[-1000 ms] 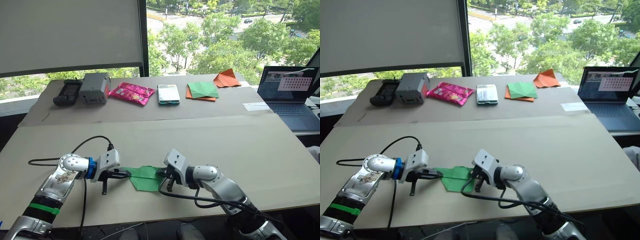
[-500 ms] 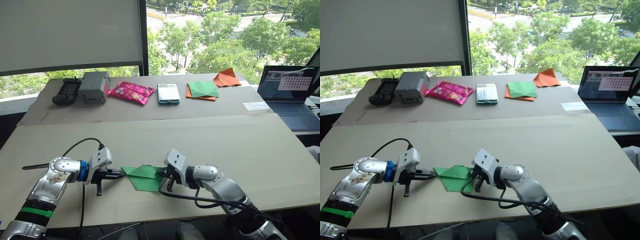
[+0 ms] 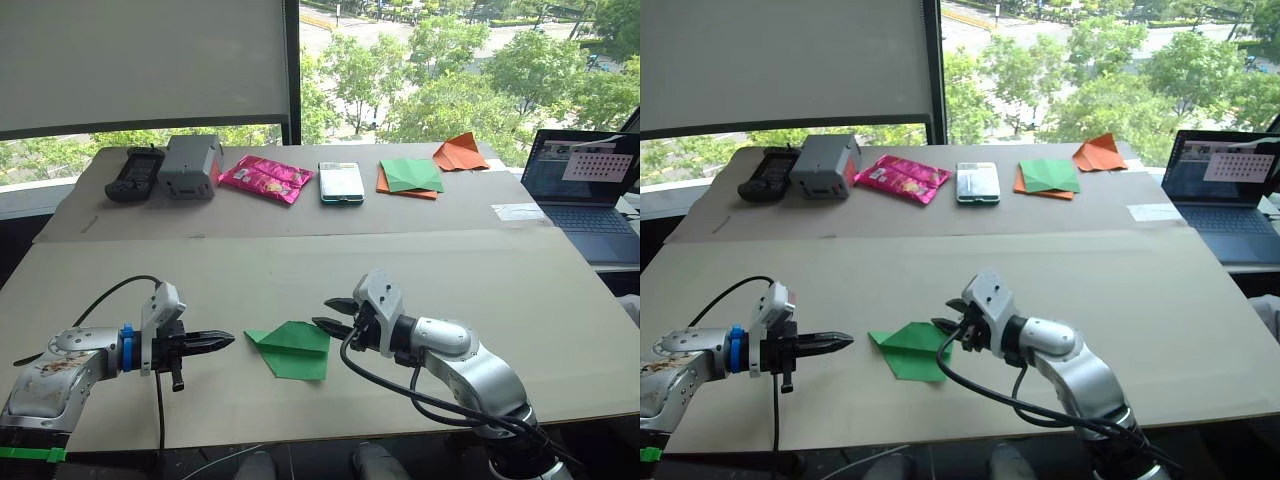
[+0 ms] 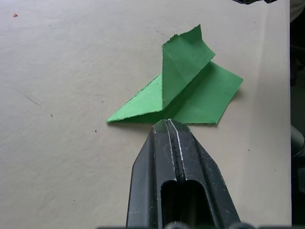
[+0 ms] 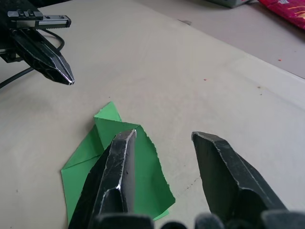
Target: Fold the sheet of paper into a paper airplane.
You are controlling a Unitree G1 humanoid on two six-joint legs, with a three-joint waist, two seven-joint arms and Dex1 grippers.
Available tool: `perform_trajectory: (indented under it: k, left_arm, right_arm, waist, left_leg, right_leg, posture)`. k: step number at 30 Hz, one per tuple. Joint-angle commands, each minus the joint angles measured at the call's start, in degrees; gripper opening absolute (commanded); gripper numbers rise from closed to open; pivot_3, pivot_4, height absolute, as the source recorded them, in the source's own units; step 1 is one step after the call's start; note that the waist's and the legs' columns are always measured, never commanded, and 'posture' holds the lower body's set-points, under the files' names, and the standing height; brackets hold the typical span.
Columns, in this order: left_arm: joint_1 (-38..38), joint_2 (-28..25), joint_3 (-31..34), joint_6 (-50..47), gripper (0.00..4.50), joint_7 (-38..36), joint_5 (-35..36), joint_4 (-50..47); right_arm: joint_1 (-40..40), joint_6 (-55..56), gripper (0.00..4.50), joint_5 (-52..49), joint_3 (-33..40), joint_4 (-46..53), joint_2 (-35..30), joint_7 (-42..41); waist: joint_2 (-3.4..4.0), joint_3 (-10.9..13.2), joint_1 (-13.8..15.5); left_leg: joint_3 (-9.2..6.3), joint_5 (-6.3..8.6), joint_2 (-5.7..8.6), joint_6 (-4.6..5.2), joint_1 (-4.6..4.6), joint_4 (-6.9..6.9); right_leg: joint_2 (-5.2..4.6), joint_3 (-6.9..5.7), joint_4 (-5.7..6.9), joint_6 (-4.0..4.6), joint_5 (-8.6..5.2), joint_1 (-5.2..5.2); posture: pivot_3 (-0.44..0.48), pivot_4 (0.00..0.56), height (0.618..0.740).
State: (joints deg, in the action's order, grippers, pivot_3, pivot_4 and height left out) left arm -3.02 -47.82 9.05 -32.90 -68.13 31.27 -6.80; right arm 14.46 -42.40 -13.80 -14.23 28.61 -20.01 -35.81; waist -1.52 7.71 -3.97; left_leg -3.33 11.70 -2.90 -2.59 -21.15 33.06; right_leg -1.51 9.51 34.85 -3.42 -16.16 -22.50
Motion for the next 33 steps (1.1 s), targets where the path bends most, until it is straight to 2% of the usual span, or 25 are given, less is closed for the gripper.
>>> perform_trajectory:
  k: [1, 2, 11, 14, 23, 33]
  left_arm:
    - [0.8, 1.0, 0.7, 0.1, 0.00, 1.4, 1.2, -2.8]
    - [0.8, 1.5, 0.4, 0.1, 0.00, 1.8, 1.2, -3.1]
    - [0.7, 2.7, -0.3, 0.4, 0.00, 2.9, 1.1, -3.9]
    - [0.8, 2.9, -0.3, 0.7, 0.00, 3.2, 0.9, -3.9]
    - [1.3, 3.2, -0.5, 1.3, 0.00, 4.1, 0.6, -4.0]
    - [-1.8, 3.3, -1.2, 0.6, 0.00, 5.0, 0.6, -2.3]
  right_arm:
    - [-0.6, -0.1, 3.73, -1.0, 0.4, -1.5, -1.2, -0.6]
    - [-0.6, 0.0, 4.00, -1.9, 0.5, -3.0, -0.9, -1.3]
    - [1.2, 4.6, 4.00, -3.8, -0.7, -12.9, 0.3, -6.9]
    - [1.2, 4.5, 3.20, -5.0, -0.2, -13.3, 0.8, -7.8]
    - [0.8, 4.4, 0.09, -5.0, -1.2, -12.8, 0.9, -8.5]
    - [1.5, 8.0, 0.04, -4.2, -0.5, -7.4, 0.7, -7.1]
  waist:
    - [-0.01, 0.0, -0.1]
    - [-0.03, 0.0, -0.1]
    - [-0.06, 0.0, -0.1]
    - [-0.06, 0.0, -0.1]
    - [-0.05, 0.0, -0.1]
    - [-0.05, 0.0, 0.0]
  left_leg:
    - [0.01, 0.00, 0.00, -0.01, 0.00, 0.00]
    - [0.01, -0.01, 0.00, 0.00, 0.01, 0.00]
    - [0.02, -0.02, 0.01, 0.02, 0.03, 0.00]
    - [0.01, -0.03, 0.01, 0.03, 0.02, 0.00]
    - [0.01, -0.03, 0.02, 0.03, 0.03, 0.01]
    - [0.01, -0.03, 0.03, 0.03, 0.02, 0.01]
  right_leg:
    - [-0.01, 0.00, 0.00, 0.00, 0.00, 0.00]
    - [-0.01, 0.00, 0.01, 0.01, 0.01, 0.00]
    - [0.02, 0.00, 0.03, 0.02, 0.02, 0.02]
    - [0.03, 0.00, 0.03, 0.02, 0.02, 0.04]
    - [0.03, 0.00, 0.04, 0.02, 0.02, 0.07]
    - [0.03, 0.00, 0.04, 0.01, 0.02, 0.08]
  posture:
    - [0.000, 0.150, 0.740]
    - [0.000, 0.150, 0.740]
    - [0.000, 0.150, 0.740]
    - [0.000, 0.150, 0.740]
    - [0.000, 0.150, 0.740]
    - [0.000, 0.150, 0.740]
